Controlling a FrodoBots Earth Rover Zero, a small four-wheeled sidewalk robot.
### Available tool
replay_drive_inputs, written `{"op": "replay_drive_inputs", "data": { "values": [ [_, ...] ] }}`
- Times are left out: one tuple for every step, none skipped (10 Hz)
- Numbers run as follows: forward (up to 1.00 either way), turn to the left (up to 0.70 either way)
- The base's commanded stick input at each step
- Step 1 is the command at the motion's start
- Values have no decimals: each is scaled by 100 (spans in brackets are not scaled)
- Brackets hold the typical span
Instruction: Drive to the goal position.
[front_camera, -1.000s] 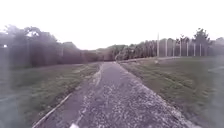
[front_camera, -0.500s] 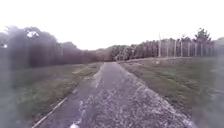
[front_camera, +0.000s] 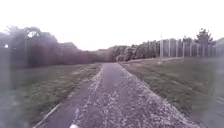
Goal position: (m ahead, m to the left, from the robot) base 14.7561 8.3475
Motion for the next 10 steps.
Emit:
{"op": "replay_drive_inputs", "data": {
  "values": [
    [50, 0],
    [50, 0],
    [50, 0],
    [50, 0],
    [50, 0],
    [50, 0],
    [50, 0],
    [50, 0],
    [50, 0],
    [50, 0]
  ]
}}
